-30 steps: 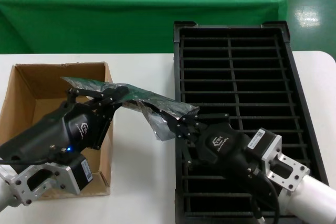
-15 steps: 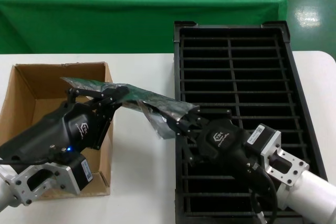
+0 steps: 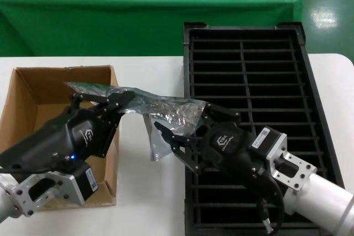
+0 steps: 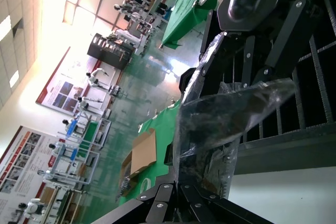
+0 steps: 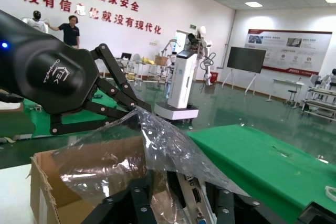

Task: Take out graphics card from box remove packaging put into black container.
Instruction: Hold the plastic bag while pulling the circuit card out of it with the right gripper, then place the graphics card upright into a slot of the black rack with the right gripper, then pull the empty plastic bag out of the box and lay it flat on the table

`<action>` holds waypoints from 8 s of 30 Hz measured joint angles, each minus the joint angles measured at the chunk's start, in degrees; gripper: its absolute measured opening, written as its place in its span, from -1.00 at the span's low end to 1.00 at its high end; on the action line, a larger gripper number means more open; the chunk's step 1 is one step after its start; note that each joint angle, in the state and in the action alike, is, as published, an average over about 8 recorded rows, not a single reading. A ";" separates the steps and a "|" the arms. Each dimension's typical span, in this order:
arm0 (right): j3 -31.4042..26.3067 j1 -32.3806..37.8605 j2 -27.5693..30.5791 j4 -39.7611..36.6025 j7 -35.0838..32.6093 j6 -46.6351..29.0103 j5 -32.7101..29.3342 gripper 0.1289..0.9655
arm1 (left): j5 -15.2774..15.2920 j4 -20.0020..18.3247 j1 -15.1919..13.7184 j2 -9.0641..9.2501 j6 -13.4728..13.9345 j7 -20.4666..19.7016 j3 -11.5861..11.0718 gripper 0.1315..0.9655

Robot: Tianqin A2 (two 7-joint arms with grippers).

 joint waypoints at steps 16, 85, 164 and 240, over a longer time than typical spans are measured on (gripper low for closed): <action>0.21 1.17 -1.75 -1.90 -0.51 -1.38 0.31 -0.50 | 0.00 0.00 0.00 0.00 0.00 0.00 0.00 -0.98; 26.51 6.07 44.50 19.29 5.87 -32.18 13.36 -0.86 | 0.00 0.00 0.00 0.00 0.00 0.00 0.00 -0.98; -16.66 46.51 12.16 4.45 23.64 -63.23 -23.18 -0.86 | 0.00 0.00 0.00 0.00 0.00 0.00 0.00 -0.98; -10.43 37.86 8.01 6.96 21.54 -53.47 -27.03 0.07 | 0.00 0.00 0.00 0.00 0.00 0.00 0.00 -0.98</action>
